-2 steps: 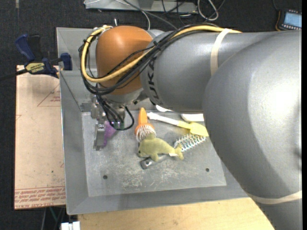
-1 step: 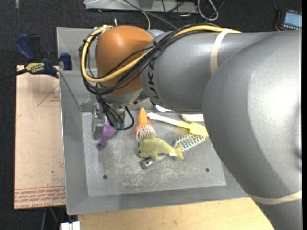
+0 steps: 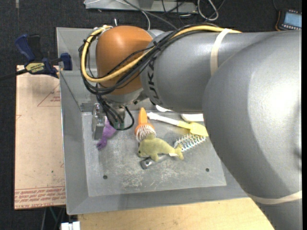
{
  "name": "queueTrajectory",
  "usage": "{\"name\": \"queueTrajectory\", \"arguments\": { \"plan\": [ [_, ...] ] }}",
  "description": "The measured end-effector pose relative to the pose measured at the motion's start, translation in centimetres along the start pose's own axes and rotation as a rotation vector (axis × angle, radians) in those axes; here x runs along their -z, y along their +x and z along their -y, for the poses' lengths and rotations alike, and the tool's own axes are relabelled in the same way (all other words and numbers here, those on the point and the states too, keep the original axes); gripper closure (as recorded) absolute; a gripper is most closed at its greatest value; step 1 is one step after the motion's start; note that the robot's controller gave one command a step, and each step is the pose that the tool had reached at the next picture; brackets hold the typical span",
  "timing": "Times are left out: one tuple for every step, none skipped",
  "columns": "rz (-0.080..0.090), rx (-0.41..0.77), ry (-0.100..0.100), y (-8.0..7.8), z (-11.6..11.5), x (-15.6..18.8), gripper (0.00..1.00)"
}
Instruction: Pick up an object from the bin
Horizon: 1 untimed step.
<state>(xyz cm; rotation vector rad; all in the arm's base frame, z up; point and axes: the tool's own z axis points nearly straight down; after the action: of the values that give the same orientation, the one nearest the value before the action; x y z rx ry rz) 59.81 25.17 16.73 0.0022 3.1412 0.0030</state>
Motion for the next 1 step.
{"name": "queueTrajectory", "arguments": {
  "plan": [
    [0.0,0.352,-0.001,3.07,1.29,-8.83,1.0]
  ]
}}
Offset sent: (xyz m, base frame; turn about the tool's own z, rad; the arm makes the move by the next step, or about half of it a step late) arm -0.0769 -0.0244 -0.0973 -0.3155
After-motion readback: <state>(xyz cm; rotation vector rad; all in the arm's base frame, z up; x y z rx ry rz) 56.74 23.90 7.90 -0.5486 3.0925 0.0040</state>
